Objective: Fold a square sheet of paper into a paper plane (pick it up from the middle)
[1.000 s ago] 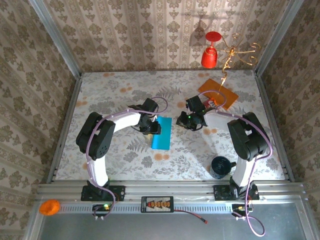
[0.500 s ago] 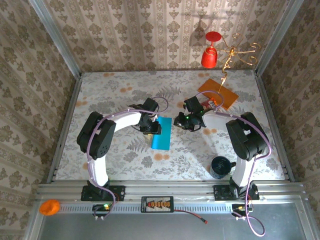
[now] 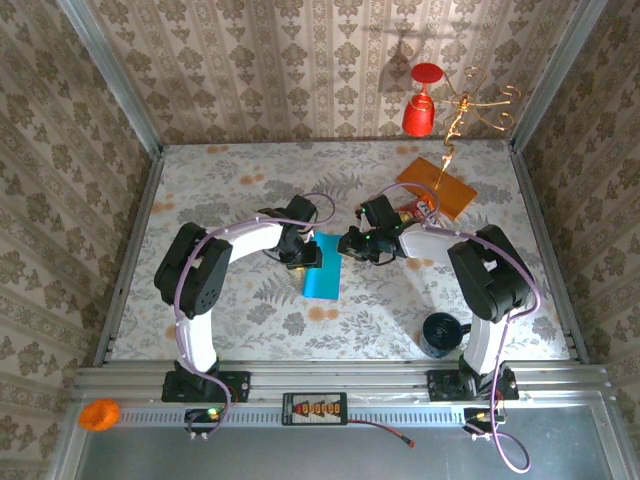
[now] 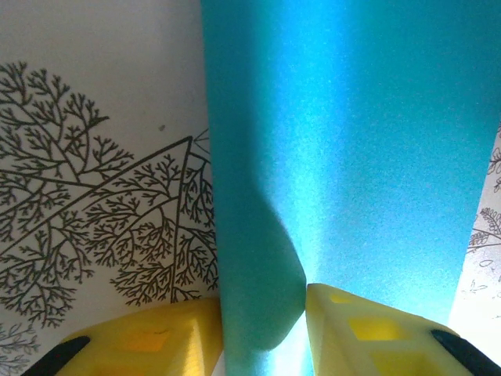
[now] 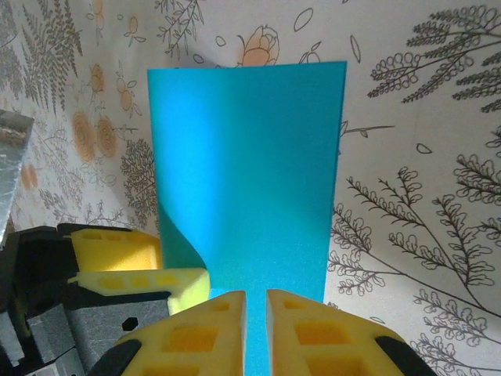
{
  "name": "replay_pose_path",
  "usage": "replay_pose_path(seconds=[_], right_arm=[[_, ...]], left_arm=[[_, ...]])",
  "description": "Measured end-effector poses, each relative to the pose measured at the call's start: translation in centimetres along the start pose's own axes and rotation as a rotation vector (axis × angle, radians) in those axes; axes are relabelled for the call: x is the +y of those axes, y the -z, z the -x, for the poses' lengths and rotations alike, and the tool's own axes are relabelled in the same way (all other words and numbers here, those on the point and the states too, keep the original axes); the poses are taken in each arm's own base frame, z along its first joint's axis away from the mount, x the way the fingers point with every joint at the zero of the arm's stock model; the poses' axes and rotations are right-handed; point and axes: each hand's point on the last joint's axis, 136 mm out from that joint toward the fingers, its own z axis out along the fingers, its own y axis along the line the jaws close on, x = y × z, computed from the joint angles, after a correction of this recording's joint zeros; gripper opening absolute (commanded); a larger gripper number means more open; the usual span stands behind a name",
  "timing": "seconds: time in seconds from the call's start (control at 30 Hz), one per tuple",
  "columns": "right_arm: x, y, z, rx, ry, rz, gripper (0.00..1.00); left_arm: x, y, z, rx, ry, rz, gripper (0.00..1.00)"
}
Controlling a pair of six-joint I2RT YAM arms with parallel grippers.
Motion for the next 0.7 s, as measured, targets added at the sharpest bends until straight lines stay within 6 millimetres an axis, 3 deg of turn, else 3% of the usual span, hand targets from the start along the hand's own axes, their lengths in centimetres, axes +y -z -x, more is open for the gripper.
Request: replay_pose_path(seconds=[0.7], right_arm=[[-0.6,-2.6,-2.8,0.098,0.012,-0.014,0.10]], left_arm=[[0.0,0.0,0.0,0.010,0.006,-0.006,0.37]])
